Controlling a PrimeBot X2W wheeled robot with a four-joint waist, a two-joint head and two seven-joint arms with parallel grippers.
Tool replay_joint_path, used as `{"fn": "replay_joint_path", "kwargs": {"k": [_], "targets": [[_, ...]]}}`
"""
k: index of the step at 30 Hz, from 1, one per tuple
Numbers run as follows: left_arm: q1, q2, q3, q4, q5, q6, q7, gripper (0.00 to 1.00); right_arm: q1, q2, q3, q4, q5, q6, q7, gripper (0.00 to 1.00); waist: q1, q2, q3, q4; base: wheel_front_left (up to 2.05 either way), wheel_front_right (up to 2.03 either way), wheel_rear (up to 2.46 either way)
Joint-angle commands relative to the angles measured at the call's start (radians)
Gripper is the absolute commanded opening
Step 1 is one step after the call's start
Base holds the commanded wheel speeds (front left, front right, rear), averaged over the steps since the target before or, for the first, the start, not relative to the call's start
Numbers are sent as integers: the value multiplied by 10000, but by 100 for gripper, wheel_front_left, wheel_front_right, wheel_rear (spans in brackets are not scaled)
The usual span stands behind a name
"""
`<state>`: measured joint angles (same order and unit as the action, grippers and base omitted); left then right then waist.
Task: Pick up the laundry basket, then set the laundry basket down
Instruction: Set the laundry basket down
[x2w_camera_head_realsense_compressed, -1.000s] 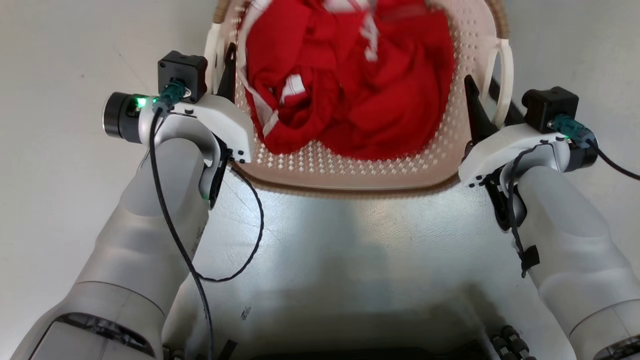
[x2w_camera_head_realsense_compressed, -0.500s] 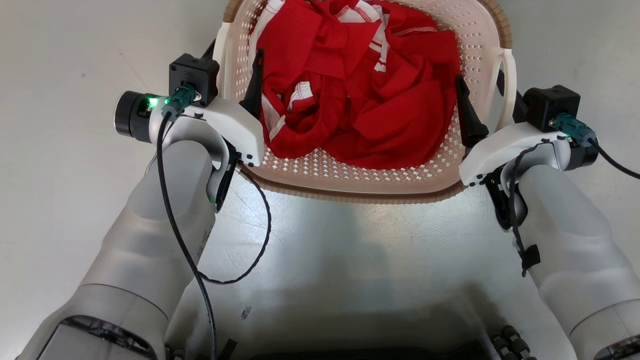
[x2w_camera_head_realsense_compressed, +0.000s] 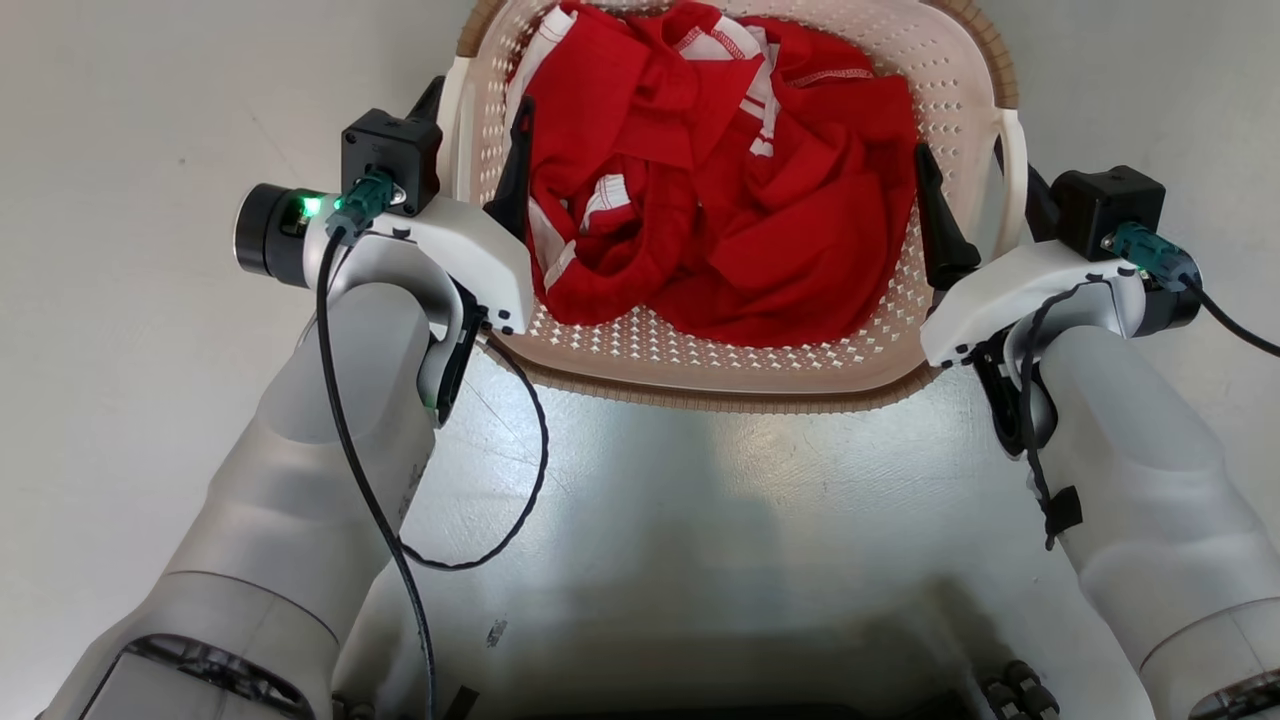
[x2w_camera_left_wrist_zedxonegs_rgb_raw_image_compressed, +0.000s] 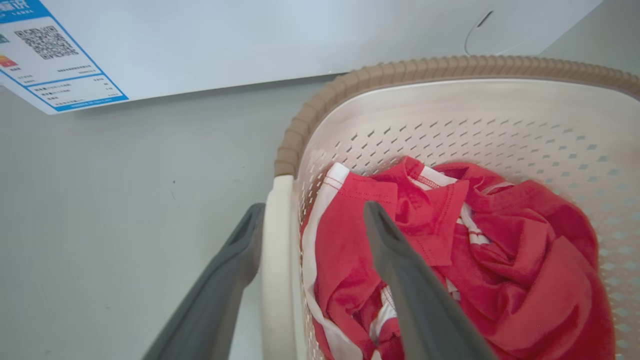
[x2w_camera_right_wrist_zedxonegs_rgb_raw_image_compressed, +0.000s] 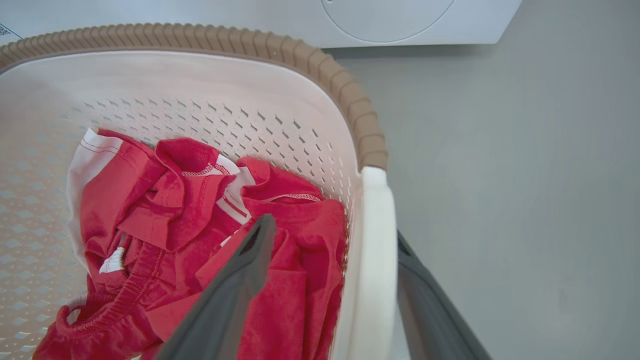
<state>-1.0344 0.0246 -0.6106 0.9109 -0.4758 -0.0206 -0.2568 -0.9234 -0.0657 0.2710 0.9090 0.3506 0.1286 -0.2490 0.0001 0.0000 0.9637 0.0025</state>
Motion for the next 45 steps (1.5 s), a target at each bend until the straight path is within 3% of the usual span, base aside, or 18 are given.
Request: {"fn": "replay_joint_path", "kwargs": {"k": [1,20,28,45], "targets": [[430,256,132,-144,-117,95,-49,100,413,155,81,-155,-107,21,-128,100,-1,0,-40,1,0,0,0],[1302,256,760,-708,-436,227,-49,100,938,155,-696,-731,-1118,21,-128,100,-1,0,-1374,3,0,0,0],[2366,256,1502,-1246,-450,194,-49,100,1940,155,-1275,-1523,-1736,21,-128,100,-1,0,-2685,41,0,0,0],[6237,256,3472,-2355,-462,93,-49,100,5542,155,-1909,-2949,-2692,21,-128,100,-1,0,-6729,95,0,0,0]]}}
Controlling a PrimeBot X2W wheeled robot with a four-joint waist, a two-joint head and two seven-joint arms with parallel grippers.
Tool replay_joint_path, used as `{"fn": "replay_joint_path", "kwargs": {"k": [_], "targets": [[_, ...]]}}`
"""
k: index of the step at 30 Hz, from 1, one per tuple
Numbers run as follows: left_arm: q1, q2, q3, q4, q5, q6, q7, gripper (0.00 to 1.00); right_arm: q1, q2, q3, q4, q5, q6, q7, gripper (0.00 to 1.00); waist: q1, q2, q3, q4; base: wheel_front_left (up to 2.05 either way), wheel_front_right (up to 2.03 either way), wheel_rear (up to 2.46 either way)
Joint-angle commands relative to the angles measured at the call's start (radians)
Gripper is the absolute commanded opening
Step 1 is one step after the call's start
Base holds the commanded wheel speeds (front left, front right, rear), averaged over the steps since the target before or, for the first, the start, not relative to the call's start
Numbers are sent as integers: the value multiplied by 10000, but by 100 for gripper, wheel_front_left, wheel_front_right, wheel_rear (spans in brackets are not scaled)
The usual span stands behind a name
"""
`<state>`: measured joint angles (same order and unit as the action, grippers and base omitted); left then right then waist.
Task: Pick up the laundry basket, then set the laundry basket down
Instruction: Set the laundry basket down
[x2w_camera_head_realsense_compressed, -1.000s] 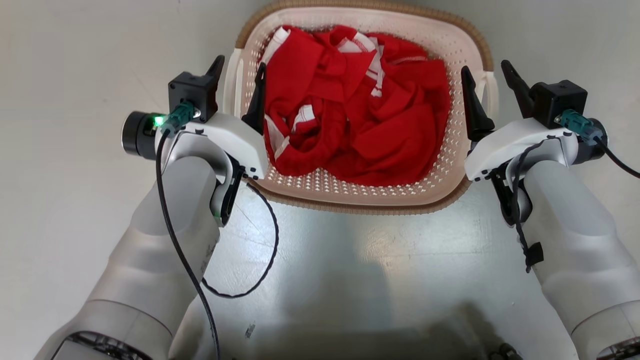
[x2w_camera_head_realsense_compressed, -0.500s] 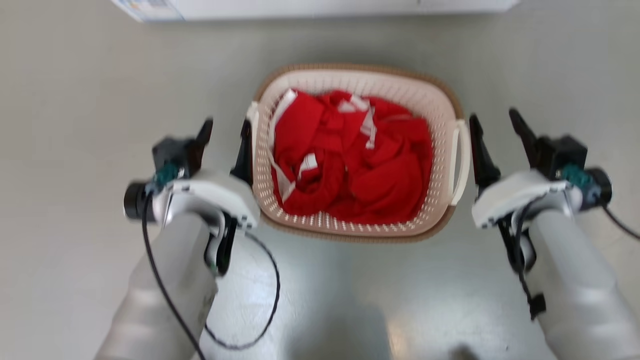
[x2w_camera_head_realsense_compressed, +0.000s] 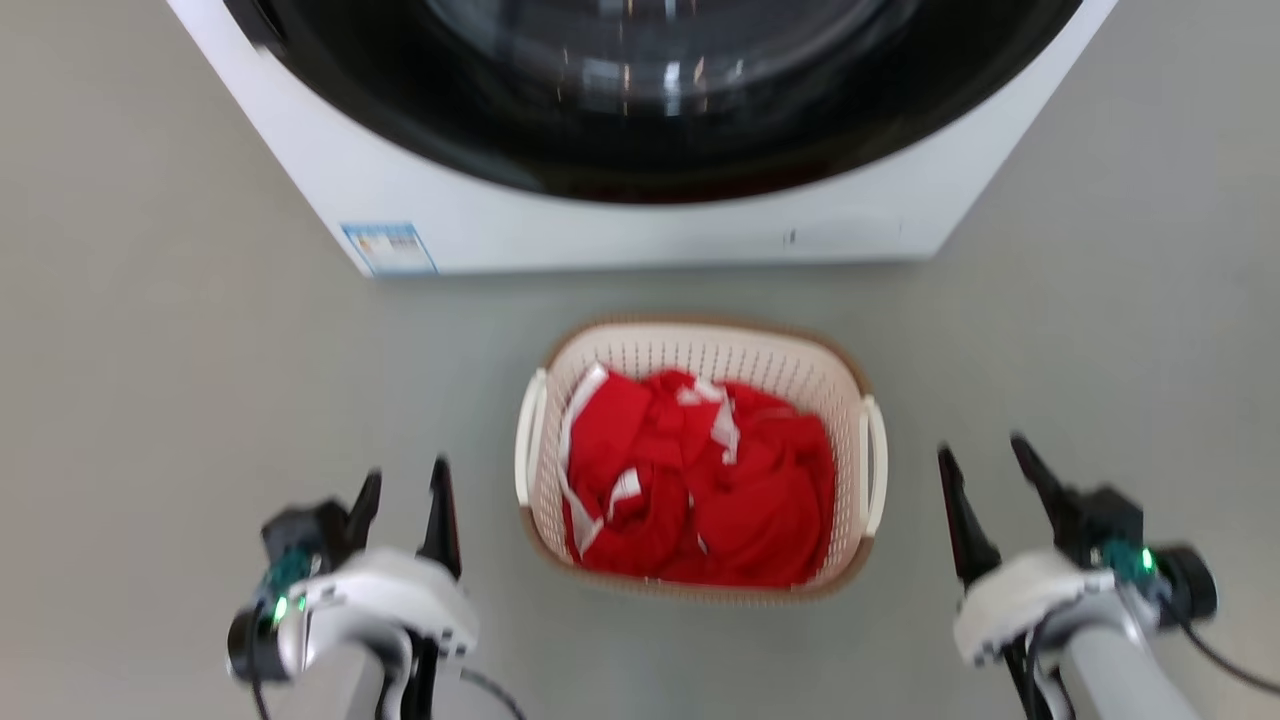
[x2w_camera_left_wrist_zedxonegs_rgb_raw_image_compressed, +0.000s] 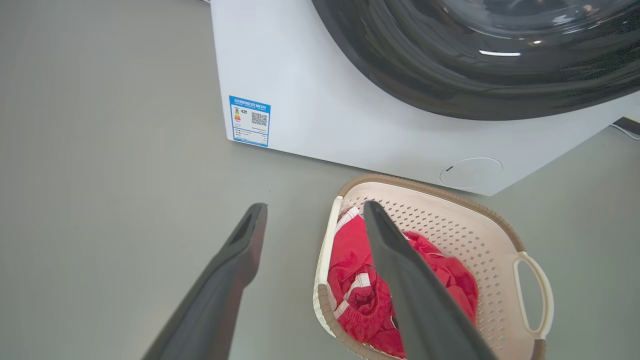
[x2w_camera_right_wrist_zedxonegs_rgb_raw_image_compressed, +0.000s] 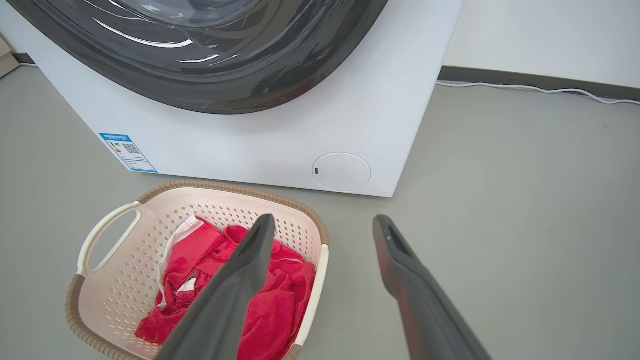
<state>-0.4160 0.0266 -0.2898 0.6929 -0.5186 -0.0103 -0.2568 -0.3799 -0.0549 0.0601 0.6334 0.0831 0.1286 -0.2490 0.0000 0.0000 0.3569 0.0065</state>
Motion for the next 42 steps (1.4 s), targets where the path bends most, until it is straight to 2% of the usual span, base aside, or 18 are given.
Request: {"fn": "replay_joint_path", "kwargs": {"k": [1,8,18,30,42], "targets": [[265,237,350,-231,-6,-4,-49,100,315,47,129,-234,-94,21,-128,100,0,0,-854,66,0,0,0],[1757,237,1004,-813,334,-63,-49,100,1744,47,-434,-467,-621,21,-128,100,0,0,-2198,126,0,0,0],[3111,237,1865,-1616,1149,-458,-49,100,2790,47,-627,-914,-592,21,-128,100,0,0,-3192,120,0,0,0],[4068,237,2482,-2435,1528,-831,-49,100,3795,47,-749,-1810,-391,21,-128,100,0,0,-3722,57,0,0,0],[4451,237,2694,-2919,1452,-926,-49,100,4388,47,-893,-2303,-452,21,-128,100,0,0,-3755,201,0,0,0]]}}
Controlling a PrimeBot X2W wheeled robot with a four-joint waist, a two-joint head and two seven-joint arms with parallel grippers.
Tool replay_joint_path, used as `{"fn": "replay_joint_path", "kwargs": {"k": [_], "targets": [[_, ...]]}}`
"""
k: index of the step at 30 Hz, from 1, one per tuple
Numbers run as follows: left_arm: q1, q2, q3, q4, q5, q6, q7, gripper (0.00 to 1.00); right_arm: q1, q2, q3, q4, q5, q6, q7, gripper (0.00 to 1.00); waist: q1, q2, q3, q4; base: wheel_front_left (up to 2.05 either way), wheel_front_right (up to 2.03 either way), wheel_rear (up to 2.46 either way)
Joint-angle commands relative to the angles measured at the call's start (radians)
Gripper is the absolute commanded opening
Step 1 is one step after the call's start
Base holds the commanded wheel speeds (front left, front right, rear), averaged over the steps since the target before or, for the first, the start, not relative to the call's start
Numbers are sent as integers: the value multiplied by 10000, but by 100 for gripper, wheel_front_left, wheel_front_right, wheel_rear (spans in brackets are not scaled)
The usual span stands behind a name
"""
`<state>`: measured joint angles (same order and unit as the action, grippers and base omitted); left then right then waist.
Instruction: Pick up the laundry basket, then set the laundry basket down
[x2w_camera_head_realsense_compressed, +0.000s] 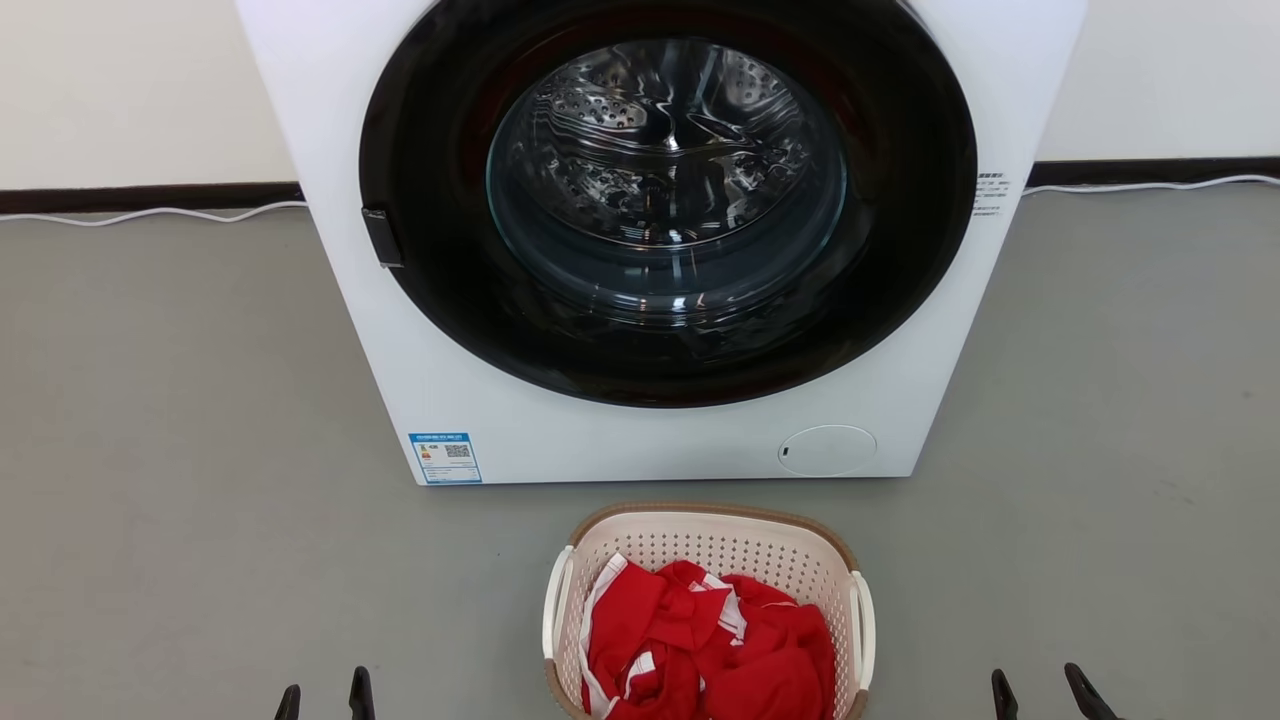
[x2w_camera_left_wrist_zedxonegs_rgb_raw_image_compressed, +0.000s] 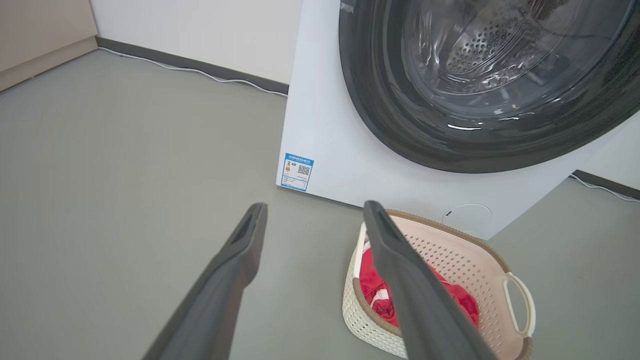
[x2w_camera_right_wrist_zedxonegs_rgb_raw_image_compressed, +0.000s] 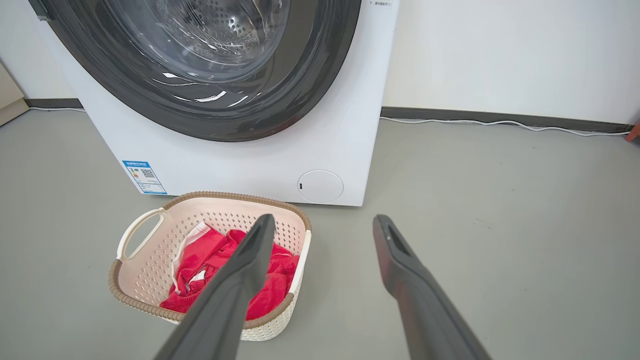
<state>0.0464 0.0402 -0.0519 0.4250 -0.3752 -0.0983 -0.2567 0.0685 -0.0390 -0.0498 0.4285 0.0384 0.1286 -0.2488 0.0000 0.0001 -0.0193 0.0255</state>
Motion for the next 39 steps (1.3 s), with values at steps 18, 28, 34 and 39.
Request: {"fn": "replay_joint_path", "kwargs": {"k": [18,28,34,39], "targets": [[-6,-11,-9,54,-35,1,4,0,-26,11,5,56,6,0,13,0,0,-1,43,104,0,0,0],[-32,-153,85,363,-667,-13,222,0,-85,143,-66,369,805,1,267,0,23,-1,30,86,0,0,0],[-84,-142,141,266,-1159,-26,359,0,-134,132,-62,258,1438,2,384,0,2,-1,54,71,0,0,0],[-149,-132,203,171,-1652,-39,500,0,-198,122,-72,152,2071,3,510,0,1,-1,66,57,0,0,0]]}}
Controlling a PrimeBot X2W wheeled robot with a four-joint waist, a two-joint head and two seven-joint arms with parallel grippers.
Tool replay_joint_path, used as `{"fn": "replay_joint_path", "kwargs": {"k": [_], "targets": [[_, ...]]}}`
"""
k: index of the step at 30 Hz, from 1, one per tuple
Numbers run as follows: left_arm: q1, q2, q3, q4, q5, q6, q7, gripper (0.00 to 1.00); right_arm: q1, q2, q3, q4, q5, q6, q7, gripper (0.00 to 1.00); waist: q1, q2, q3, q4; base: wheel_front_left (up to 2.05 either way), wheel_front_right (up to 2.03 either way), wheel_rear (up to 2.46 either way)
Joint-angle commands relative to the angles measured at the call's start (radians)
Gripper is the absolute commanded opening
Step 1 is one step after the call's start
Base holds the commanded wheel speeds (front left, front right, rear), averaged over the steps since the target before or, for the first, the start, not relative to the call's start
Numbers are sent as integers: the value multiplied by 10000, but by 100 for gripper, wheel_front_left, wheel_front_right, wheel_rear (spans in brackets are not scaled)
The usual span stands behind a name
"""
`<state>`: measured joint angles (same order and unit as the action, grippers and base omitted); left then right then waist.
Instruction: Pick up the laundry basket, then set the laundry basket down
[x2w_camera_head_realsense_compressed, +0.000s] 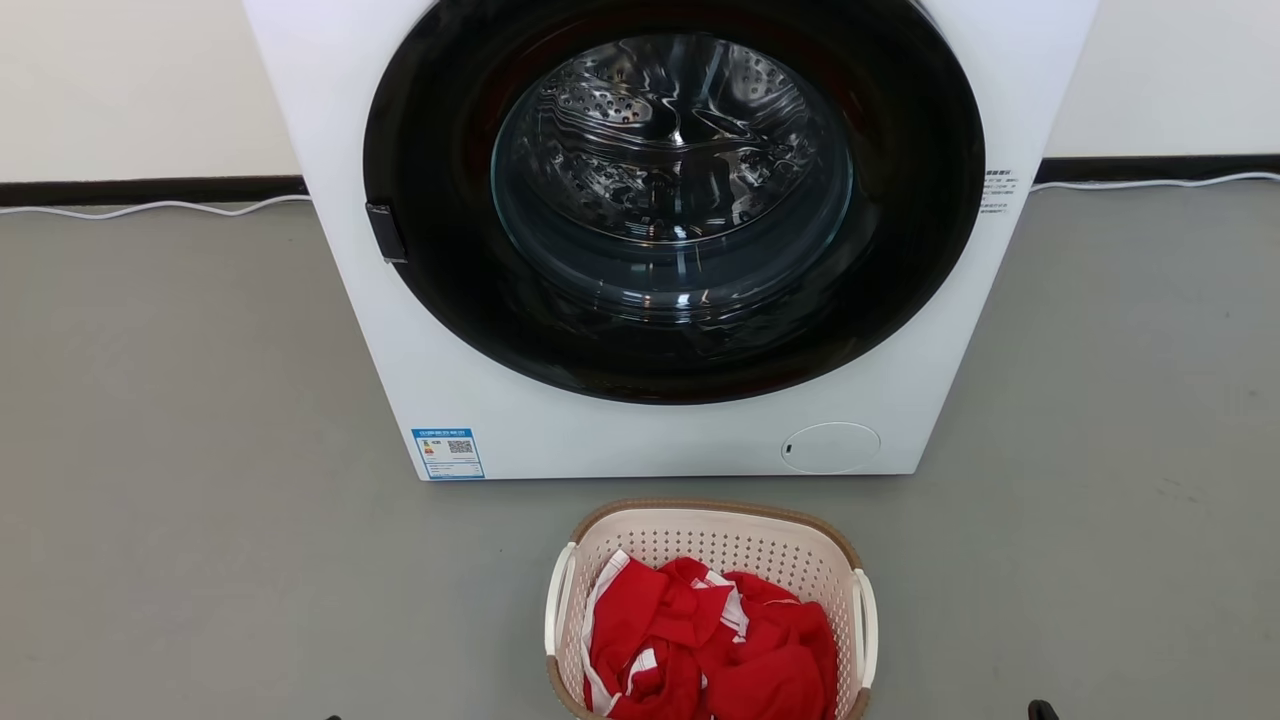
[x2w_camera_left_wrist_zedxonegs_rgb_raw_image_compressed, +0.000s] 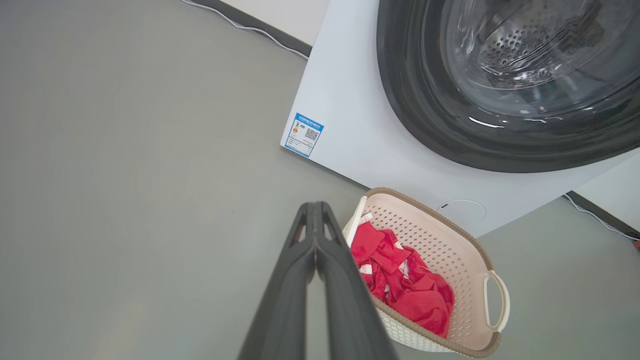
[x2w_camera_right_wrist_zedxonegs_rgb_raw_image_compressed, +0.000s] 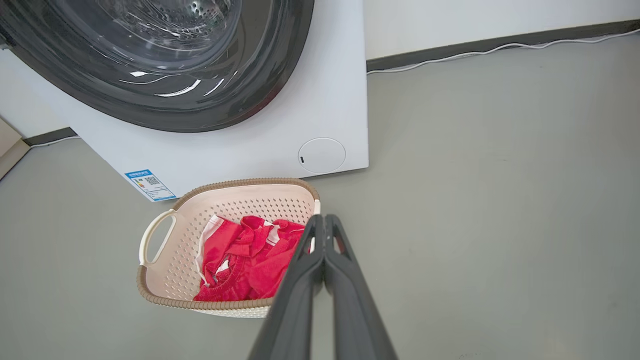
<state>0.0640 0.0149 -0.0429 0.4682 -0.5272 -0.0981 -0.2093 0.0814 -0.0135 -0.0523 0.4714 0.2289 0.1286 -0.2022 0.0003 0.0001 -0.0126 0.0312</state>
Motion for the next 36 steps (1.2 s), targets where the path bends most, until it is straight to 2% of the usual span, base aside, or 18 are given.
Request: {"fn": "replay_joint_path", "kwargs": {"k": [1,36], "targets": [[-338,124,125,-279,-230,-44,56,0,-339,-135,-50,-298,293,3,71,0,-2,-1,1,-3,0,0,0],[-786,198,592,-913,-3670,-135,1084,0,-839,-211,-226,-943,4684,9,1066,0,-2,-1,52,-104,0,0,0]]}}
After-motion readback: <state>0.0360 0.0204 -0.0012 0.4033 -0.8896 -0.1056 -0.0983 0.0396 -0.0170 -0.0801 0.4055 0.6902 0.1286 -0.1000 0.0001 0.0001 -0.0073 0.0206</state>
